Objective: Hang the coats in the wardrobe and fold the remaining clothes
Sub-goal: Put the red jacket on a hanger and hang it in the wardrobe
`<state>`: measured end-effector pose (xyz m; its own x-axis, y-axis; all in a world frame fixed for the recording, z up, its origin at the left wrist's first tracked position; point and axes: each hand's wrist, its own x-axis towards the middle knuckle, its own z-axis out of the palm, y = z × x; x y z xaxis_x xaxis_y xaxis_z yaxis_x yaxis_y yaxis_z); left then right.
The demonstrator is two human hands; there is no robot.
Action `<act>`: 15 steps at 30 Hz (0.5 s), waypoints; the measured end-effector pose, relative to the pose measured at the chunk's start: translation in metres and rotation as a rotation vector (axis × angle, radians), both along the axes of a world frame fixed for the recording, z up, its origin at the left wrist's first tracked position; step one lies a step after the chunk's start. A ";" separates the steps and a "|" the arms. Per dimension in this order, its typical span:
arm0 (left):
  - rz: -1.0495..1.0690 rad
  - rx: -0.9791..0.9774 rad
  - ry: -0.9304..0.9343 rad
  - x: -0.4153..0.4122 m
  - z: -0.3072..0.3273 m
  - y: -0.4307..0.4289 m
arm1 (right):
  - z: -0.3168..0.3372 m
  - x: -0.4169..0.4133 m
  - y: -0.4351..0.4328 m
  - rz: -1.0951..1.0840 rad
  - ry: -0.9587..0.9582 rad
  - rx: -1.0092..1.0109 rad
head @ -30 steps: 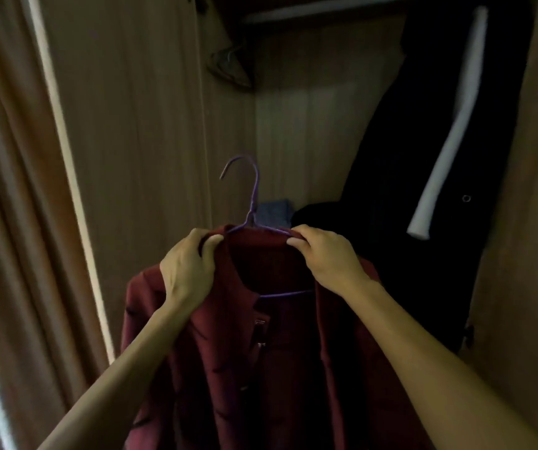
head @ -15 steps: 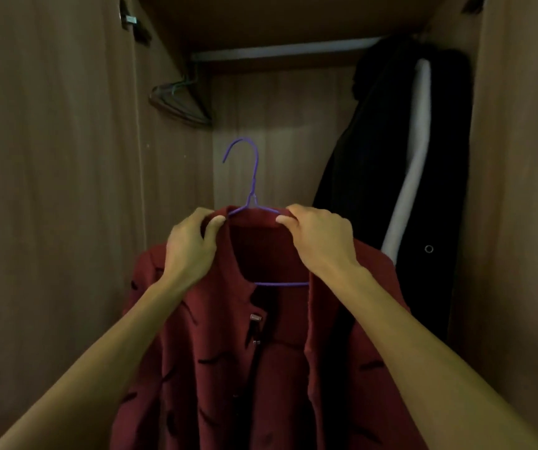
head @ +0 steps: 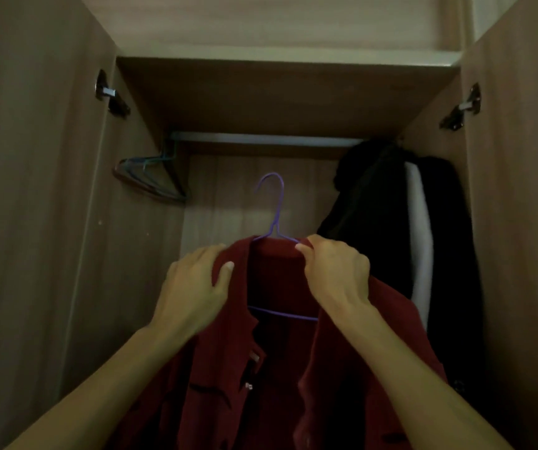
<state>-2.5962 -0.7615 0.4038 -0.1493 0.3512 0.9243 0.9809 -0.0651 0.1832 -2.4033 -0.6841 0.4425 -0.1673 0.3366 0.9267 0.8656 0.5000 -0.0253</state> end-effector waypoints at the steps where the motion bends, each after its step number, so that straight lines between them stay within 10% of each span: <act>1: 0.006 -0.034 0.045 -0.006 0.006 0.007 | 0.010 -0.005 0.007 -0.025 0.001 0.004; 15: -0.292 0.054 0.132 -0.060 0.133 0.111 | 0.153 -0.065 0.103 -0.373 0.038 0.054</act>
<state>-2.6562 -0.6503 0.5364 0.0730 0.3115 0.9474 0.9344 -0.3534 0.0442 -2.4687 -0.5808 0.5954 -0.0074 0.3183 0.9480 0.9874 0.1523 -0.0434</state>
